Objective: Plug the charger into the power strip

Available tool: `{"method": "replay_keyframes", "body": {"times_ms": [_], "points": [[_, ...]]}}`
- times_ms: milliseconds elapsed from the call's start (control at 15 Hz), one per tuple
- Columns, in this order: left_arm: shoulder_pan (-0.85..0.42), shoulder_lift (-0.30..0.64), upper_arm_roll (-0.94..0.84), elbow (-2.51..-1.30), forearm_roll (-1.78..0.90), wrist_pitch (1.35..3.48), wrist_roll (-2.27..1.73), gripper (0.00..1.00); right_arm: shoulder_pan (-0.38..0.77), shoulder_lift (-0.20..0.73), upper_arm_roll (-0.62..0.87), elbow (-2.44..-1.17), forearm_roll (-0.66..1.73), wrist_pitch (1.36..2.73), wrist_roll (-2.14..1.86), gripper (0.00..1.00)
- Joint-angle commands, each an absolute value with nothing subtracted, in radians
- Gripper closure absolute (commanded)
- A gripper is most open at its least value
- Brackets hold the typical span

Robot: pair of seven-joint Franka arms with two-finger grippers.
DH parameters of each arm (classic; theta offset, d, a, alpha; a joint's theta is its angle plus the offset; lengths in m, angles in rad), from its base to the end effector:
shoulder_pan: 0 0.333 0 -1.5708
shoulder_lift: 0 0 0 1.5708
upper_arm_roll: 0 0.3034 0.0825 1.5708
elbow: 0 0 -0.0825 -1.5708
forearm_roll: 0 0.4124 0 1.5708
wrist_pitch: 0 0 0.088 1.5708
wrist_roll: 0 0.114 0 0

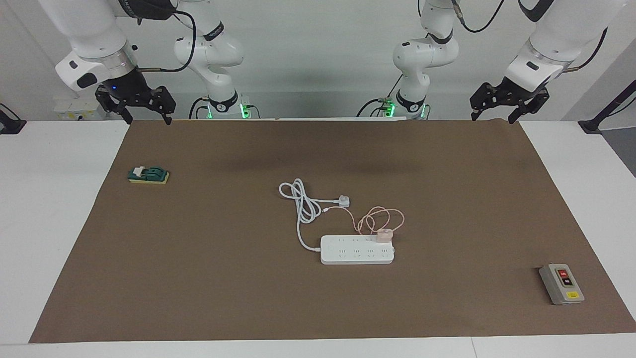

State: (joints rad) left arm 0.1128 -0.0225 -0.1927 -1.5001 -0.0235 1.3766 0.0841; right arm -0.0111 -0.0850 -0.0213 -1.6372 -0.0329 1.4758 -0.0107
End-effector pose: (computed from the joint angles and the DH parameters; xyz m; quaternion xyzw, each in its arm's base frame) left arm 0.5527 -0.0486 0.6362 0.9952 -0.0833 -0.0507 0.0096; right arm 0.5459 -0.0222 0.6121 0.9991 -0.0117 -0.0385 0.0147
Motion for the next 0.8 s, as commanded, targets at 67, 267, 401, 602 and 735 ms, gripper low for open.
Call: {"method": "replay_keyframes", "body": {"times_ms": [67, 267, 401, 602, 735], "points": [[0.126, -0.058, -0.206, -1.539, -0.009, 1.407, 0.06, 0.0, -0.02, -0.101, -0.018, -1.646, -0.017, 1.463, -0.034, 0.0], [0.126, -0.061, -0.204, -1.543, -0.008, 1.39, 0.058, 0.0, -0.017, -0.101, -0.017, -1.644, -0.017, 1.463, -0.031, 0.0], [0.132, -0.055, -0.198, -1.54, -0.008, 1.375, 0.058, 0.0, -0.017, -0.101, -0.017, -1.644, -0.017, 1.463, -0.032, 0.0], [0.108, 0.029, -0.152, -1.497, -0.008, 1.352, 0.048, 0.0, -0.015, -0.103, -0.017, -1.644, -0.017, 1.463, -0.031, 0.0], [0.094, 0.041, -0.141, -1.477, -0.006, 1.353, 0.043, 0.0, -0.015, -0.103, -0.017, -1.644, -0.017, 1.463, -0.031, 0.0]]}}
